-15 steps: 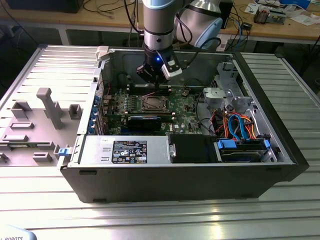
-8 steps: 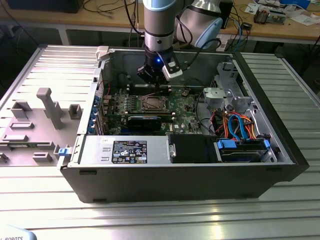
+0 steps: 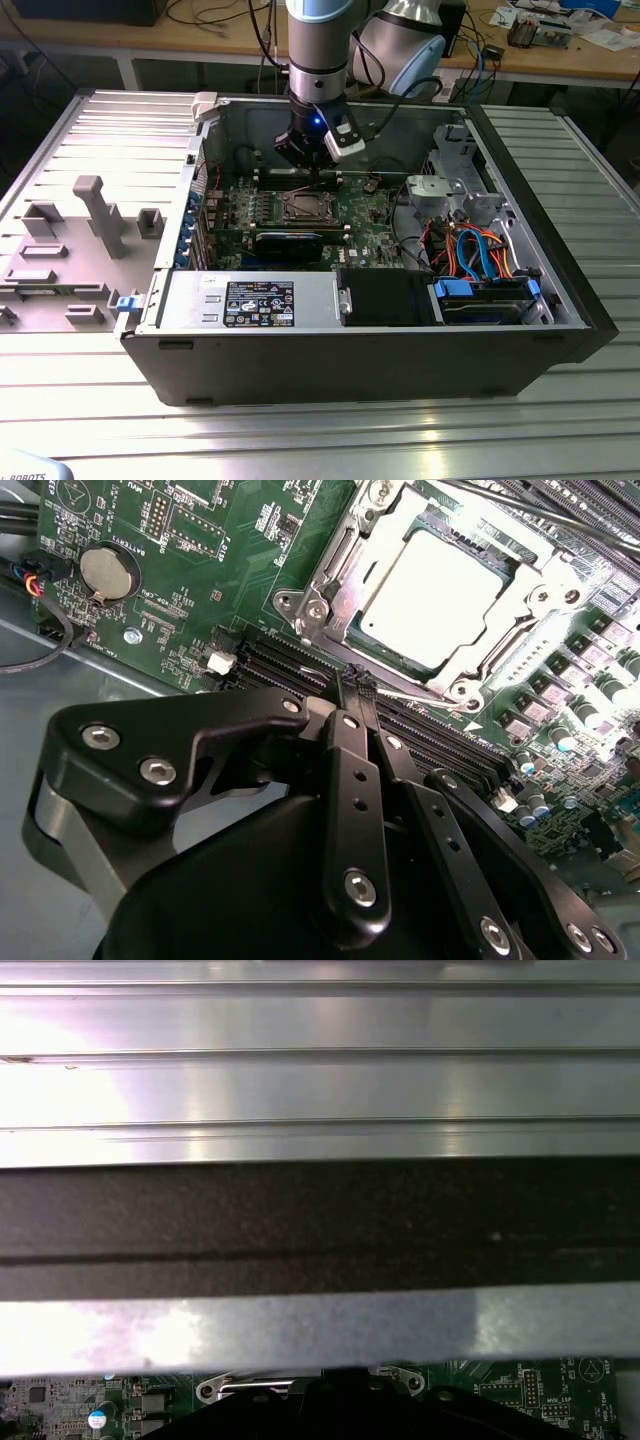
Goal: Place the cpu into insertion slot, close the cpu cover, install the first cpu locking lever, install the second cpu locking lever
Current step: 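Install the first cpu locking lever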
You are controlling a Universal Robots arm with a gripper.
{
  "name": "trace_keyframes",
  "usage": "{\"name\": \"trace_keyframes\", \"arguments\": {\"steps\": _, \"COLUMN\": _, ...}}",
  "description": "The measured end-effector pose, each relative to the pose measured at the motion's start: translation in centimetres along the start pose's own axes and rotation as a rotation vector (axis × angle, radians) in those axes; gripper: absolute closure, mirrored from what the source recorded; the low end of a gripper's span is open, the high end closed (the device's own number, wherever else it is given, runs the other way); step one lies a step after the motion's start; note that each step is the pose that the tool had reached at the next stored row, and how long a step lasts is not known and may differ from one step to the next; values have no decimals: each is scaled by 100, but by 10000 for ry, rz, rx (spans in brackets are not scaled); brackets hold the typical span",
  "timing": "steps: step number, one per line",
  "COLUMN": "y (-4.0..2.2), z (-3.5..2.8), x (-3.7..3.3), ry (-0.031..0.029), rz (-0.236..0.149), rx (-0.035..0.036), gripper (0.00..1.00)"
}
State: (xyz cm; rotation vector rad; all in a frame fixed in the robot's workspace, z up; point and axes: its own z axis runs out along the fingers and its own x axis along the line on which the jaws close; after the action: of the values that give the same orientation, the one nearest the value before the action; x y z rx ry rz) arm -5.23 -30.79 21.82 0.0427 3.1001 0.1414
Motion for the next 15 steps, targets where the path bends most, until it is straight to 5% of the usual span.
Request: {"name": "trace_keyframes", "arguments": {"steps": 15, "y": -9, "z": 112, "x": -38, "ry": 1, "rz": 0, "rx": 1, "gripper": 89}}
